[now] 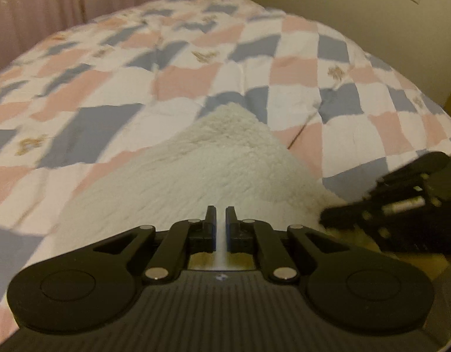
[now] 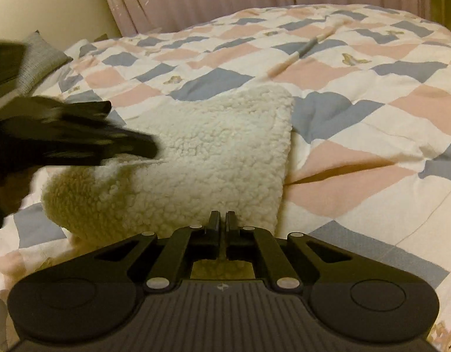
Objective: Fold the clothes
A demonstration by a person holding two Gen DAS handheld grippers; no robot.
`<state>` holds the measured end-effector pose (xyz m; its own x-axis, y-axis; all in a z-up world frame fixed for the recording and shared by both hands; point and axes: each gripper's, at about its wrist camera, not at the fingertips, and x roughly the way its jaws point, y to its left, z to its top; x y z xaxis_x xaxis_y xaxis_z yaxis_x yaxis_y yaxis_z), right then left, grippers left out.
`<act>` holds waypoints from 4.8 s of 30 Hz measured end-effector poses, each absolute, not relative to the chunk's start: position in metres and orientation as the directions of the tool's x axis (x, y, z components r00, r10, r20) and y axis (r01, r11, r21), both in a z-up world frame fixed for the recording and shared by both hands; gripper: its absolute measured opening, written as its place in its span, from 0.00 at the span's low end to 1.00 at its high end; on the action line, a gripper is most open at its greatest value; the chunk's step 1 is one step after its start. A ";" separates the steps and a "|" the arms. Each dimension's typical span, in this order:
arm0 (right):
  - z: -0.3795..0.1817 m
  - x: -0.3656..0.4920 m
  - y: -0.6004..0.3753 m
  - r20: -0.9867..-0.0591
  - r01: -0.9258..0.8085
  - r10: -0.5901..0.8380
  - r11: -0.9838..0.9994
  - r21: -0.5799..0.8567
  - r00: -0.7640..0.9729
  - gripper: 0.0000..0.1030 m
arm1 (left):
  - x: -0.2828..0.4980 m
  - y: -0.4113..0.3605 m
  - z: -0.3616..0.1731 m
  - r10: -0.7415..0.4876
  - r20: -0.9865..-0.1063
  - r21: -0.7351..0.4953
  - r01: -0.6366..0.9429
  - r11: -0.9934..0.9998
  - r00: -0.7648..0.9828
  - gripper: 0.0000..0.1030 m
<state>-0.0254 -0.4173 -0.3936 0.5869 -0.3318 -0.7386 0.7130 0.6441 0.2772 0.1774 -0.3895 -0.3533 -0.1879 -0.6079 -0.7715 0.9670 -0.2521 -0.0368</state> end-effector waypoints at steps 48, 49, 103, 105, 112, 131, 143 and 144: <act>-0.418 0.025 -0.454 -0.788 0.761 -0.428 0.644 0.078 0.443 0.15 | 0.226 -0.376 -0.393 -0.487 -0.861 0.032 0.973 0.231 0.144 0.05; -0.419 0.025 -0.453 -0.787 0.761 -0.428 0.644 0.079 0.444 0.15 | 0.226 -0.377 -0.394 -0.488 -0.861 0.031 0.973 0.230 0.142 0.05; -0.445 -0.061 -0.547 -0.603 0.582 0.064 0.200 0.788 0.795 0.91 | 0.398 -0.317 -0.461 -0.583 -0.711 -0.689 0.556 0.465 -0.393 0.71; -0.455 -0.055 -0.551 -0.588 0.571 0.091 0.163 0.805 0.803 0.90 | 0.406 -0.317 -0.470 -0.610 -0.669 -0.735 0.497 0.461 -0.425 0.72; -0.488 -0.033 -0.561 -0.544 0.540 0.162 0.071 0.838 0.823 0.85 | 0.420 -0.321 -0.493 -0.660 -0.554 -0.833 0.344 0.434 -0.507 0.73; -0.463 -0.035 -0.541 -0.515 0.514 0.068 0.044 0.857 0.854 0.37 | 0.396 -0.349 -0.471 -0.630 -0.522 -0.845 0.452 0.287 -0.575 0.34; -0.438 -0.134 -0.501 -0.420 0.417 -0.124 -0.045 0.908 0.899 0.35 | 0.325 -0.384 -0.409 -0.573 -0.548 -0.804 0.573 0.159 -0.610 0.33; -0.436 -0.150 -0.500 -0.413 0.410 -0.146 -0.051 0.911 0.899 0.35 | 0.310 -0.391 -0.404 -0.564 -0.548 -0.803 0.577 0.147 -0.618 0.33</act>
